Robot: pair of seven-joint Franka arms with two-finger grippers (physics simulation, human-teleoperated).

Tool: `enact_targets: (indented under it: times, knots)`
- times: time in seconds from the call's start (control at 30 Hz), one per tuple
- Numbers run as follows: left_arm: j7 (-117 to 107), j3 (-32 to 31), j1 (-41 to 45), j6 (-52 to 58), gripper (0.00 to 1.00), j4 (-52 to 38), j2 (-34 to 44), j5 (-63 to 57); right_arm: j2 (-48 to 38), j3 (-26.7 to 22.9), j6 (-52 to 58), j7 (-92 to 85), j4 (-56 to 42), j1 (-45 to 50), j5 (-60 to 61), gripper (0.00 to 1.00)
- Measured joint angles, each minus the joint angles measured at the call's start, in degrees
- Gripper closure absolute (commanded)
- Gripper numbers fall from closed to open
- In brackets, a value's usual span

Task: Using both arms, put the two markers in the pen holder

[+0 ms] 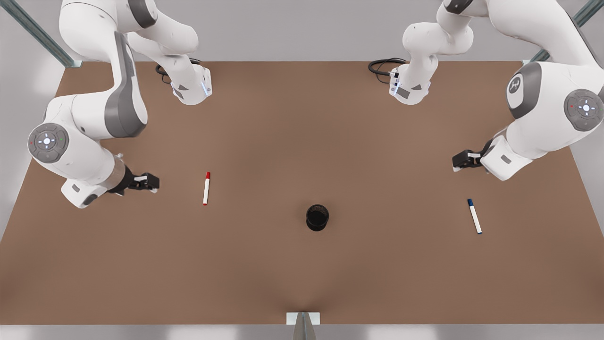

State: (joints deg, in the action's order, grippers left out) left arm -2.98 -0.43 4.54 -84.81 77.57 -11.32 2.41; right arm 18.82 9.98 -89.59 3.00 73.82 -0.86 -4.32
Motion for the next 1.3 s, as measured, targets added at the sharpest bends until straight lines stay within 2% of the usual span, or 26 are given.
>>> enact_targets:
  times: [0.07,0.17,0.3,0.4,0.5,0.63,0.97,1.1,1.13,1.17,1.23,1.3]
  knots:
    - [0.8,0.3,-0.4,-2.2,0.00,2.3,-0.7,0.0,0.1,-0.1,-0.9,0.2,0.2,-0.3,0.0,0.00]
    - [1.8,4.8,-2.9,-12.1,0.00,12.3,-4.6,0.0,0.2,-0.1,-1.9,0.4,0.3,-0.4,0.1,0.00]
    - [4.6,6.5,-8.8,-26.9,0.00,15.0,-13.6,2.5,1.6,-0.1,-3.4,0.7,0.5,-1.1,0.1,0.00]
    - [8.9,6.8,-12.2,-36.1,0.00,15.1,-18.9,7.3,5.0,0.0,-8.1,0.7,7.4,-3.4,0.8,0.00]
    - [12.9,7.9,-13.3,-42.3,0.00,15.2,-23.1,9.5,3.7,0.3,-14.5,0.9,20.1,-3.2,1.1,0.00]
    - [18.1,9.4,-13.6,-47.8,0.00,15.2,-27.4,10.5,0.8,1.3,-22.4,1.6,33.2,-3.4,1.3,0.00]
    - [23.4,9.5,-11.9,-54.2,0.00,17.2,-31.1,11.2,10.6,2.0,-36.8,5.5,36.2,-0.3,1.3,0.00]
    - [23.6,9.5,-12.0,-56.5,0.00,16.7,-33.2,11.0,12.1,2.1,-40.5,6.9,39.5,-0.8,1.4,0.07]
    - [23.6,9.5,-12.0,-57.0,0.08,16.6,-33.4,11.0,12.2,2.0,-41.7,7.2,40.7,-0.6,1.4,0.10]
    - [23.7,9.5,-12.0,-57.4,0.27,16.6,-33.5,10.9,12.3,2.1,-42.6,7.6,41.4,-0.4,1.4,0.16]
    - [23.7,9.5,-12.0,-58.0,0.33,16.6,-33.7,10.9,12.3,2.1,-44.1,8.4,42.2,0.2,1.4,0.25]
    - [23.8,9.5,-12.0,-58.5,0.42,16.6,-33.8,10.8,12.2,2.1,-45.2,9.0,42.5,0.5,1.4,0.39]
